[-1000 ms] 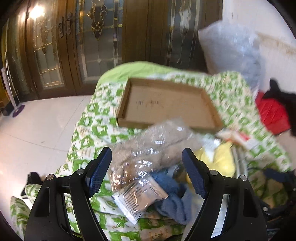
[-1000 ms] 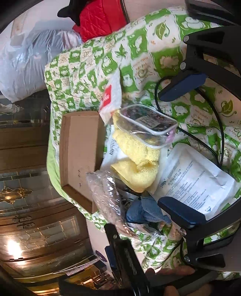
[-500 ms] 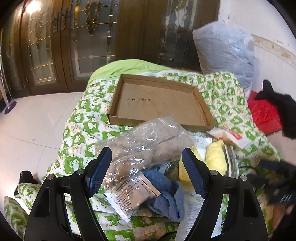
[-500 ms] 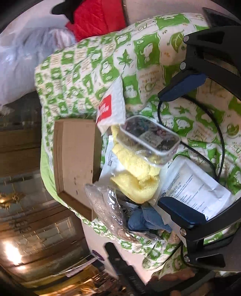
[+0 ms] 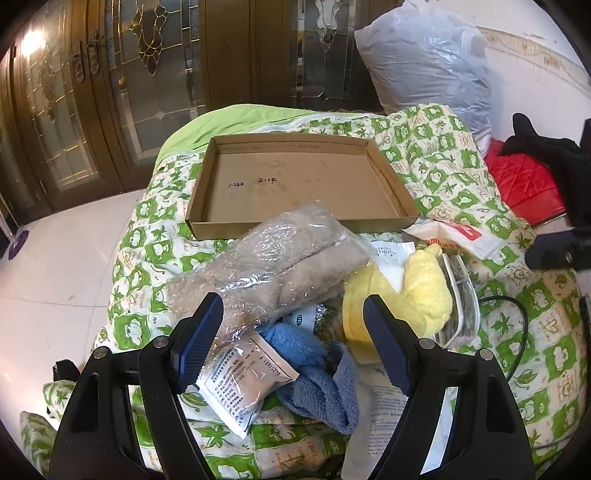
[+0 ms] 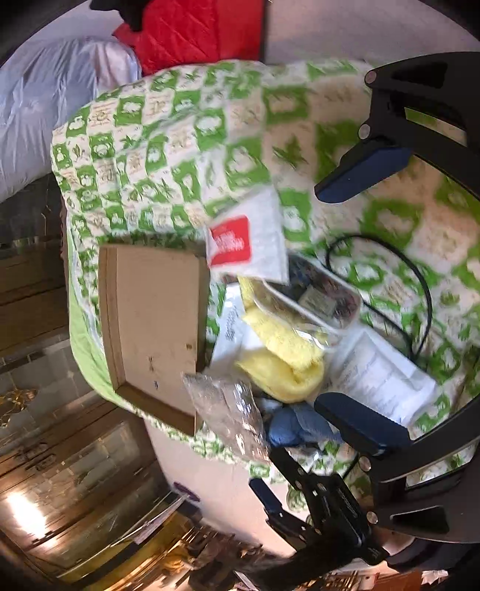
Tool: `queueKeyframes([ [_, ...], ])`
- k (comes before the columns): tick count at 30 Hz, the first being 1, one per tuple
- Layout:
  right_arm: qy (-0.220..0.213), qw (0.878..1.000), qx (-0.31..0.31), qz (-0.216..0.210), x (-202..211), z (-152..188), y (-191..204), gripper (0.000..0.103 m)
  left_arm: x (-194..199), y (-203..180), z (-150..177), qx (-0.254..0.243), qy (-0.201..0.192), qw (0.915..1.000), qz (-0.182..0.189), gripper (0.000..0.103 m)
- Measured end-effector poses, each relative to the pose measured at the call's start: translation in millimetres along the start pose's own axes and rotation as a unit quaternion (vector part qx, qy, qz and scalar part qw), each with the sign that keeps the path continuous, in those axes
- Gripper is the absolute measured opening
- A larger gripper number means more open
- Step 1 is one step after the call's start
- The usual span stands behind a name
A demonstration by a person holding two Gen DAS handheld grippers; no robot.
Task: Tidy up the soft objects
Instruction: 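Move left tool toward clear beige bag while right tool approaches white-red wipe packet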
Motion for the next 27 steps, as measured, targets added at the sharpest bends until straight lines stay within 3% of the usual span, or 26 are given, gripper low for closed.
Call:
queueKeyframes([
  [10,0.012,1.000,-0.014,-0.002,-18,-1,-9,0.103,-8,4,2,0.007,0.020,0.9997,-0.010,0.079],
  [24,0.012,1.000,-0.010,-0.008,-9,-21,-20,0.103,-14,5,3,0.006,0.038,0.9992,-0.015,0.079],
  [25,0.013,1.000,-0.010,-0.008,-10,-21,-20,0.103,-14,6,3,-0.016,0.046,0.9981,-0.039,0.079],
  [27,0.014,1.000,-0.011,-0.007,-11,-22,-22,0.103,-15,8,2,-0.013,0.048,0.9982,-0.035,0.079],
])
Point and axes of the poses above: each gripper's, at about its wrist camera, not at the fingertips, and x roughly against the way its jaws point, y to its left, z to its underside, the point moved 3 cm from there along -x, roughly the way its jaws point, and after that the axes turned 7 degrees about z, right-handed, at the moved point
